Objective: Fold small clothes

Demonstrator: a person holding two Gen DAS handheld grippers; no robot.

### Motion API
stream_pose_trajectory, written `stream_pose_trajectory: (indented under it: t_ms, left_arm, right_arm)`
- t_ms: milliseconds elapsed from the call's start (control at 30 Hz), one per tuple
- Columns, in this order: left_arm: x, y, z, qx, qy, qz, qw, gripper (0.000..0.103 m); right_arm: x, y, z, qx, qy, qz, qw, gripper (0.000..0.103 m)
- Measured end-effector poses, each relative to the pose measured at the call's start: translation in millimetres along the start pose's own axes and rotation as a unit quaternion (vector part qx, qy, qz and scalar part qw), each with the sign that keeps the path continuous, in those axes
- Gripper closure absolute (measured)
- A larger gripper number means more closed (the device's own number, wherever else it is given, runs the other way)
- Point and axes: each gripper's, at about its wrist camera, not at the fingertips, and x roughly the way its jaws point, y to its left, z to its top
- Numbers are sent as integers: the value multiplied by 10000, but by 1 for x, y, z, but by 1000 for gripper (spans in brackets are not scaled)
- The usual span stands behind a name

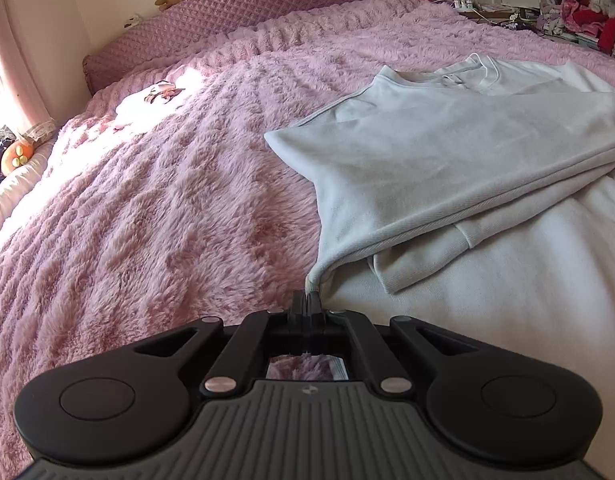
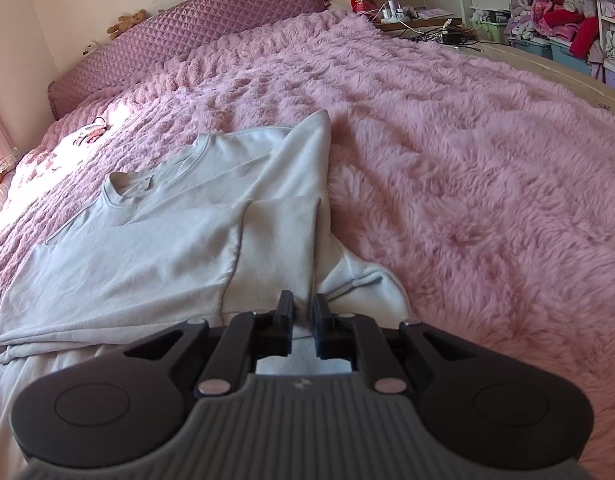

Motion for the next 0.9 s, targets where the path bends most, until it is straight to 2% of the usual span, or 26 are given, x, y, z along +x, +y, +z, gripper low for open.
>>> stream_pose_trajectory:
  t_ms: [33, 167, 233, 300, 400, 500, 633, 700, 900]
  left_arm:
    - [-7, 2, 2, -46, -111, 6, 9999, 103]
    - [-32, 9, 19, -286, -745, -31, 9968, 98]
    - [-33, 10, 35, -535, -991, -304, 9932, 97]
    - [-24, 7, 47, -711, -1050, -499, 9907, 96]
    - [-1, 1, 57, -1043, -919, -836, 9868, 96]
    - [24, -4, 53, -1275, -548, -751, 9875, 96]
    - [46, -4, 41, -1415, -144, -717, 9872, 96]
    - [48, -6, 38, -1392, -115, -719, 9876, 96]
    - [41, -4, 43, -1452, -88, -713, 9868, 96]
  right_arm:
    - [-5, 1, 1, 31, -129, -71, 9999, 86]
    - [-24, 11, 13, -53, -653, 131, 9978, 84]
    - [-22, 20, 23, -144, -771, 339, 9963, 79]
    - [-14, 31, 31, -248, -833, 431, 9953, 79]
    - [3, 43, 39, -381, -824, 539, 9944, 79]
    - [28, 45, 41, -376, -580, 410, 9968, 79]
    - [57, 34, 37, -379, -235, -75, 9990, 82]
    - [62, 26, 33, -293, -196, -26, 9994, 82]
    - [60, 33, 33, -534, -204, -129, 9983, 81]
